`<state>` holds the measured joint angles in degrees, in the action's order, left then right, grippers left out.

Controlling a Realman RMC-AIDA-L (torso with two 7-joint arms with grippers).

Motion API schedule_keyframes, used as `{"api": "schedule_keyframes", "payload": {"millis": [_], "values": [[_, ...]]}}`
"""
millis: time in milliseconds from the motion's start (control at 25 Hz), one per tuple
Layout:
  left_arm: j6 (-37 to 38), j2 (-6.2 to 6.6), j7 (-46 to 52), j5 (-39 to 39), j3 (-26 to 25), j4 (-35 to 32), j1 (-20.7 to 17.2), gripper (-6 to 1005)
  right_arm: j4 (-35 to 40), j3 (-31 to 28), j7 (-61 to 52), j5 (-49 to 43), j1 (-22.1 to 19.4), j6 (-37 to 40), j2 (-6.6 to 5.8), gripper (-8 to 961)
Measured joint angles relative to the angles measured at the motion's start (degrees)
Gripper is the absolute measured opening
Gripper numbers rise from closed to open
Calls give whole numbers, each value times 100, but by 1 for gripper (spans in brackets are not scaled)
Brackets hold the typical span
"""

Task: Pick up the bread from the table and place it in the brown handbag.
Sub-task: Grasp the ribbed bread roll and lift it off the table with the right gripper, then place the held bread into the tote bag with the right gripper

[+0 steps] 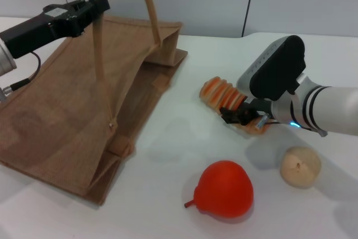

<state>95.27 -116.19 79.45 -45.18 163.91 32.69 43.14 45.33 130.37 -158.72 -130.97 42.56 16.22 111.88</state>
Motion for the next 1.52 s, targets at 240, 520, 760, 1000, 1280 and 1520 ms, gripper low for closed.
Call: {"api": "schedule_keyframes", "payload": {"millis": [240,520,760,1000,1280,1520], "values": [[-26,0,0,0,0,0,-13,126,31,-46,81,-7,-3,94,37,863],[-20,0,0,0,0,0,-33,127,206,-123,134,-24,-85,187,55,784],[-20,0,0,1,0,0,-43,127,212,-164,162,-21,-107,160,62,637],[-19,0,0,1,0,0,-44,127,375,-359,358,-44,-263,120,77,567],[-23,0,0,1,0,0,-43,128,997,-800,1057,-43,-749,108,94,508],[2,0,0,1,0,0,-47,128,1331,-931,1350,-40,-990,92,102,460]]}}
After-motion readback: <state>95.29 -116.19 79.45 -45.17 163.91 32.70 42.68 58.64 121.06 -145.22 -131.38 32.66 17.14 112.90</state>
